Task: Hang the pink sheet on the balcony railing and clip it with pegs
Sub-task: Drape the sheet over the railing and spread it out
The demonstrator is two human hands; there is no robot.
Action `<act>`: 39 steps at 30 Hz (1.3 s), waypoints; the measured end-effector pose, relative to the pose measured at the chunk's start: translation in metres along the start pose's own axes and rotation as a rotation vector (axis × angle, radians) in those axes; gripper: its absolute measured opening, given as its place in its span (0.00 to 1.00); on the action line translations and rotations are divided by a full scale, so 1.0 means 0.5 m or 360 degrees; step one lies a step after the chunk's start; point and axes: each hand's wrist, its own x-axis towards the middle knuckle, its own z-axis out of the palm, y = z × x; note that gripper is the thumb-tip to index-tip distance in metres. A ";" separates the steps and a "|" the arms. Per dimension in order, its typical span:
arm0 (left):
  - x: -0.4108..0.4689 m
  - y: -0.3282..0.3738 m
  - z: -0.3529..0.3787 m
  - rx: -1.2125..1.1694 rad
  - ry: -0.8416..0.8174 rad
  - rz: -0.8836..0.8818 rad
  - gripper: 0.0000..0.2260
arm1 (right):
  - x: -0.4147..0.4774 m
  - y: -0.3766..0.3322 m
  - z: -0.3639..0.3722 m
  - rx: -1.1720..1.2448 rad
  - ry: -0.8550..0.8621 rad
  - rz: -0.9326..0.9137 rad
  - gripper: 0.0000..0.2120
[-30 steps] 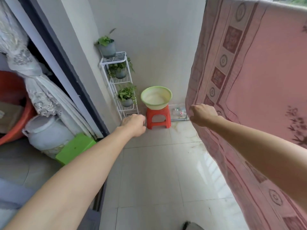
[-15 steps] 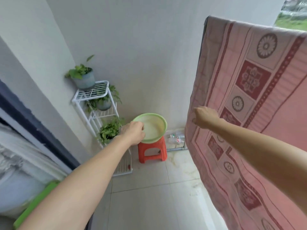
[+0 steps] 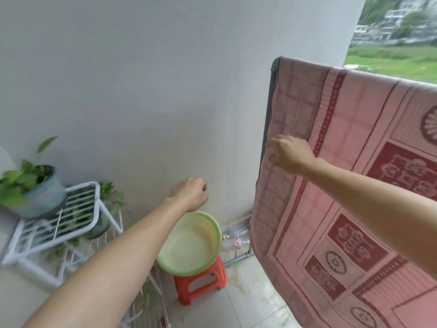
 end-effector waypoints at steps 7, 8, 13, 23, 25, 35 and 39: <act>0.289 0.031 -0.158 -0.0133 0.0164 0.0387 0.12 | 0.144 0.041 -0.135 -0.0230 0.0529 0.0203 0.09; 0.320 0.053 -0.177 -0.0202 0.0198 0.0455 0.12 | 0.156 0.053 -0.156 -0.0275 0.0578 0.0234 0.10; 0.449 0.187 -0.277 -0.0567 0.0441 0.0765 0.13 | 0.199 0.132 -0.244 -0.0426 0.0678 0.0498 0.17; 0.651 0.351 -0.382 -0.0868 0.0551 0.1089 0.21 | 0.207 0.209 -0.207 -0.0537 0.0438 0.0853 0.21; 0.679 0.365 -0.376 -0.0904 0.0502 0.1193 0.19 | 0.208 0.212 -0.209 -0.0534 0.0422 0.0871 0.22; 0.737 0.380 -0.367 -0.1512 0.0605 0.1366 0.08 | 0.220 0.187 -0.206 -0.0389 0.0476 0.1067 0.20; 0.734 0.398 -0.370 -0.1455 0.0793 0.1321 0.08 | 0.226 0.181 -0.215 -0.0197 0.0552 0.1109 0.17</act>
